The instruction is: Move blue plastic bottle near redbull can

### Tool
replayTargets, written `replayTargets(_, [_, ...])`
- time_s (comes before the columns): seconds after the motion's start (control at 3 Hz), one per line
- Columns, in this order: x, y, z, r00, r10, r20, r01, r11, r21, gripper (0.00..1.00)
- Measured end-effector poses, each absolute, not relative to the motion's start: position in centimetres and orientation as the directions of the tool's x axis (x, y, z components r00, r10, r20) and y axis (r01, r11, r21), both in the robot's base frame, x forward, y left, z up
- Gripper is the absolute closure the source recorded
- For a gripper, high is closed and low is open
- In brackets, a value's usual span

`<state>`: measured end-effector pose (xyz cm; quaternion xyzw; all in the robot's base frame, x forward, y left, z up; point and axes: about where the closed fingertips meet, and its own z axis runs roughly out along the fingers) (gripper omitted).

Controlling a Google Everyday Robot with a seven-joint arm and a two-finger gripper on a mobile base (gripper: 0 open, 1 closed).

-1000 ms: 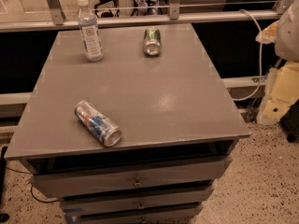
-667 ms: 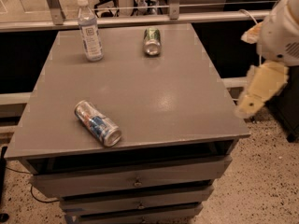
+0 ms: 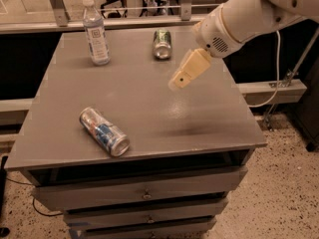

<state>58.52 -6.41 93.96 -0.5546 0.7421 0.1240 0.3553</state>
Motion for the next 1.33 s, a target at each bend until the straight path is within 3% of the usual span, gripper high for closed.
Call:
replayTargets(0.67, [59.6,-3.7,93.6,-0.106,-0.703,-0.703,-0.910,0.353,-0.216,0.00])
replayTargets(1.33, [66.8,5.7,92.8,-0.029,-0.568,-0.822,-0.913,0.350,-0.210,0.00])
